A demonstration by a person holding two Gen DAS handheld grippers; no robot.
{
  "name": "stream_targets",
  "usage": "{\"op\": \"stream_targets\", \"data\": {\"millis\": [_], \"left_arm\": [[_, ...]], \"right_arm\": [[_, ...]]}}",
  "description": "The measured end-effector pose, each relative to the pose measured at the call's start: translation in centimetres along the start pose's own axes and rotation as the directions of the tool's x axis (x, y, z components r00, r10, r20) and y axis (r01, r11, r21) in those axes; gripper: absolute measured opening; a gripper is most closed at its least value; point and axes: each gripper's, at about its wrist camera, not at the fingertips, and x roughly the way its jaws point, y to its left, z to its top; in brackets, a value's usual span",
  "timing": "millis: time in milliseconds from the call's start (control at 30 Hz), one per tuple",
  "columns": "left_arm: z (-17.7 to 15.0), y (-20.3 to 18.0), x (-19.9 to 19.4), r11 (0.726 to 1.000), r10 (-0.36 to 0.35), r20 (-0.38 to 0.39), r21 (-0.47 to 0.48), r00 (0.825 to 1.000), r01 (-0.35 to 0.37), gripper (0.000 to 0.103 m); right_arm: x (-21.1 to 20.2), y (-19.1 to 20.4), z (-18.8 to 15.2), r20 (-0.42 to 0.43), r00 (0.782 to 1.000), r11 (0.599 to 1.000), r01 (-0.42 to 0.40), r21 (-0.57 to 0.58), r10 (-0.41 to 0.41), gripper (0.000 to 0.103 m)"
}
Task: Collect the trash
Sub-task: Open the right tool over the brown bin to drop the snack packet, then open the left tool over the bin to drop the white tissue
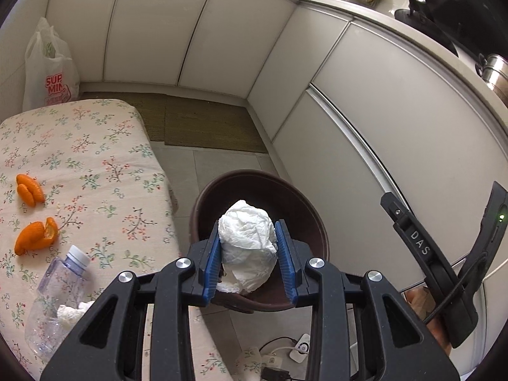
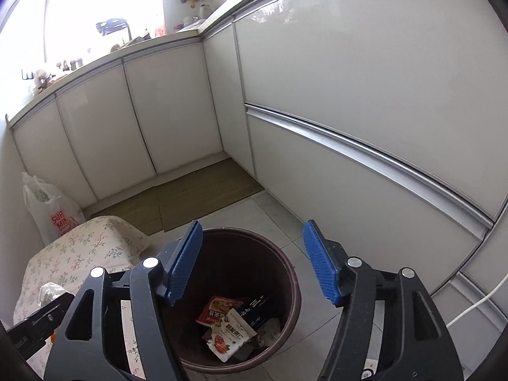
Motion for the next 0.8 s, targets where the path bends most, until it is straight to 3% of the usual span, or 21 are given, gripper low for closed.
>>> {"op": "stream_targets", "data": {"millis": [100, 233, 667, 800], "left_arm": [[0.1, -1.3, 0.8, 1.000, 0.005, -0.008, 0.031, 1.000, -0.005, 0.033], [0.4, -2.7, 2.0, 0.998, -0.001, -0.028, 0.055, 1.000, 0.002, 0.035], [0.6, -6.0, 6.6, 0.992, 0.034, -0.083, 0.127, 0.996, -0.023, 0.035], [0.5, -6.4, 7.9, 0.990, 0.061, -0.111, 0.133, 0.992, -0.046, 0.049]], "right_arm": [[-0.1, -1.7, 0.1, 0.010, 0.999, 0.998, 0.040, 0.047, -0.041, 0.084], [-0.3, -3.8, 0.2, 0.011, 0.996, 0.989, 0.084, 0.123, -0.086, 0.097], [0.1, -7.8, 0.4, -0.025, 0.993, 0.958, 0.120, 0.261, -0.117, 0.096], [0.5, -8.2, 0.4, -0.040, 0.992, 0.952, 0.122, 0.282, -0.116, 0.096]]}}
